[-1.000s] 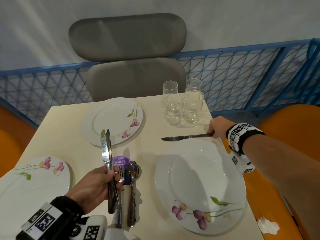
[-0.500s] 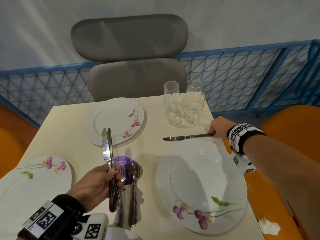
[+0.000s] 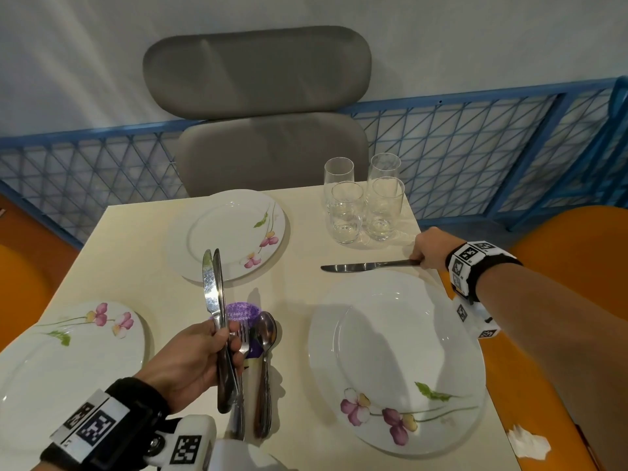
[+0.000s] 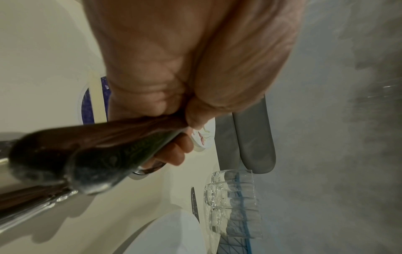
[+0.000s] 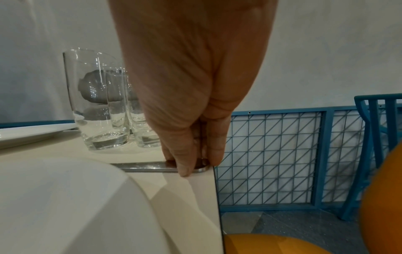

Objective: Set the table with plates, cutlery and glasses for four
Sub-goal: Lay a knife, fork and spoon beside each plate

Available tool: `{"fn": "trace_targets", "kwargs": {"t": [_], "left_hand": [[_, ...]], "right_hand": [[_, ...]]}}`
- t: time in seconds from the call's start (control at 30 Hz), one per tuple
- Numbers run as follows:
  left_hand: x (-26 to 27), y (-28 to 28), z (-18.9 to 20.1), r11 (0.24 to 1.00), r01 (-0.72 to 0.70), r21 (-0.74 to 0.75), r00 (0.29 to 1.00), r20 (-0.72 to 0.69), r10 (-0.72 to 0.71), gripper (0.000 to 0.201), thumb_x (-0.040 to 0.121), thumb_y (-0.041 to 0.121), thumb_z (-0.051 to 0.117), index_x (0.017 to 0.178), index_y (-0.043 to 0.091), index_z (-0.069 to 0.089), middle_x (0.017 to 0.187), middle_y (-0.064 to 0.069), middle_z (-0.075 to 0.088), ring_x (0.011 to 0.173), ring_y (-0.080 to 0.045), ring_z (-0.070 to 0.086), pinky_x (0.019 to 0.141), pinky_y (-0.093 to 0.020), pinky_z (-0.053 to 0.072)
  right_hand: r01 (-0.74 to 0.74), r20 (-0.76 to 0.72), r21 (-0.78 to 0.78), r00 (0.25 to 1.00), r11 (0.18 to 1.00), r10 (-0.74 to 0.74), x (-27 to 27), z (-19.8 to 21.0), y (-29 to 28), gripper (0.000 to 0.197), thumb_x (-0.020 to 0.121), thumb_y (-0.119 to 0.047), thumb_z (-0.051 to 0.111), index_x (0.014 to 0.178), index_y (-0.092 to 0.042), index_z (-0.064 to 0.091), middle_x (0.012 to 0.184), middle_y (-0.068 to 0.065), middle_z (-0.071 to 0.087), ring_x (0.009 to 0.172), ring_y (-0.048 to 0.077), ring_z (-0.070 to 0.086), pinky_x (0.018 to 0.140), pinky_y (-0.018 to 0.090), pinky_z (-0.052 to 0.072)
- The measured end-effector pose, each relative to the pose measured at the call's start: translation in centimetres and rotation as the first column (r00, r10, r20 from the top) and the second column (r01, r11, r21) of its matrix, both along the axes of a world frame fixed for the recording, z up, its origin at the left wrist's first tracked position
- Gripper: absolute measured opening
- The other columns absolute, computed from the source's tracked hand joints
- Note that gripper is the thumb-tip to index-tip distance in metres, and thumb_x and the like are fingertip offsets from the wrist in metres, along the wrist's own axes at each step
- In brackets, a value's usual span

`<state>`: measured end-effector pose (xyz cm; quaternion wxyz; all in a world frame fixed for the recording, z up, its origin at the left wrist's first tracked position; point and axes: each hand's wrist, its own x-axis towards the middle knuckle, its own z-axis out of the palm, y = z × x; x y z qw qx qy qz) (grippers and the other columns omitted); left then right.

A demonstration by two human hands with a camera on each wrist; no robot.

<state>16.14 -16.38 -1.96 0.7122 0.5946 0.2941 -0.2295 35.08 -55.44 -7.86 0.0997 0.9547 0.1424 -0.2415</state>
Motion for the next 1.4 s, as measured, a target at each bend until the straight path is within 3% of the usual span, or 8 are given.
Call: {"fn": "trace_targets", "kwargs": {"t": [0.6,0.8,0.97,1.07,1.2,1.27,1.4], "left_hand": [[-0.4,-0.1,-0.2,1.0,0.01,0.014,1.0,0.006,-0.01,0.022,0.102,0.004,0.032,0.105,0.0,0.053,0.073,-0.014,0.051,0.065,-0.028,0.051,0.072,-0.045,0.044],[-0.3,-0.6,-0.1,0.999,0.033,0.001,0.999,0.025,-0.033,0.021,0.102,0.004,0.03,0.101,0.001,0.051,0.07,-0.012,0.05,0.061,-0.027,0.05,0.065,-0.042,0.047],[-0.5,-0.9,-0.5,0.998,0.056,-0.01,0.998,0.016,-0.056,0.02,0.102,0.004,0.033,0.1,0.003,0.052,0.072,-0.011,0.051,0.064,-0.026,0.051,0.066,-0.042,0.047],[-0.8,-1.3,-0.5,0.996,0.088,-0.002,0.996,0.031,-0.088,0.02,0.101,0.005,0.035,0.096,0.005,0.054,0.074,-0.011,0.053,0.066,-0.025,0.053,0.069,-0.042,0.047],[-1.4,-2.5,-0.4,0.99,0.14,0.016,0.988,0.062,-0.141,0.019,0.101,0.007,0.037,0.091,0.006,0.053,0.072,-0.009,0.052,0.065,-0.022,0.052,0.069,-0.039,0.043],[-1.7,-3.1,-0.5,0.989,0.146,0.018,0.988,0.057,-0.146,0.017,0.101,0.007,0.036,0.092,0.006,0.05,0.072,-0.008,0.051,0.065,-0.022,0.052,0.065,-0.036,0.045],[-2.6,-3.3,-0.6,0.985,0.173,0.0,0.984,0.052,-0.172,0.011,0.102,0.01,0.037,0.103,0.004,0.047,0.076,-0.009,0.052,0.069,-0.023,0.057,0.066,-0.036,0.048]], "right_hand": [[0.07,-0.004,0.002,0.998,0.998,-0.07,0.1,-0.2,0.2,0.035,0.085,-0.009,0.063,0.118,-0.02,0.069,0.109,0.005,0.066,0.099,0.022,0.062,0.089,0.032,0.054],[0.111,0.047,0.036,0.993,0.993,-0.112,-0.3,0.3,0.0,0.046,0.082,-0.016,0.069,0.128,-0.012,0.06,0.121,0.009,0.062,0.111,0.024,0.058,0.094,0.03,0.05],[0.15,0.138,0.163,0.975,0.975,-0.173,-0.9,2.2,0.7,0.044,0.089,-0.012,0.059,0.133,-0.013,0.055,0.131,0.01,0.056,0.121,0.027,0.051,0.1,0.032,0.044],[0.098,0.19,0.294,0.969,0.951,-0.159,-2.4,3.9,3.4,0.034,0.089,-0.005,0.054,0.121,-0.01,0.064,0.12,0.01,0.064,0.111,0.025,0.058,0.096,0.031,0.048],[0.05,0.164,0.515,0.974,0.856,-0.156,-6.6,6.5,9.8,0.017,0.087,-0.008,0.06,0.095,-0.008,0.075,0.095,0.004,0.072,0.084,0.017,0.063,0.076,0.023,0.049],[0.08,0.061,0.622,0.987,0.779,-0.15,-9.7,7.6,13.2,0.014,0.085,-0.007,0.063,0.091,-0.007,0.075,0.082,0.001,0.07,0.072,0.011,0.059,0.068,0.02,0.045],[0.321,-0.277,0.736,0.946,0.595,-0.168,-16.2,8.3,17.9,0.005,0.08,-0.006,0.072,0.084,-0.003,0.071,0.063,0.002,0.063,0.05,0.012,0.059,0.053,0.022,0.054]]}}
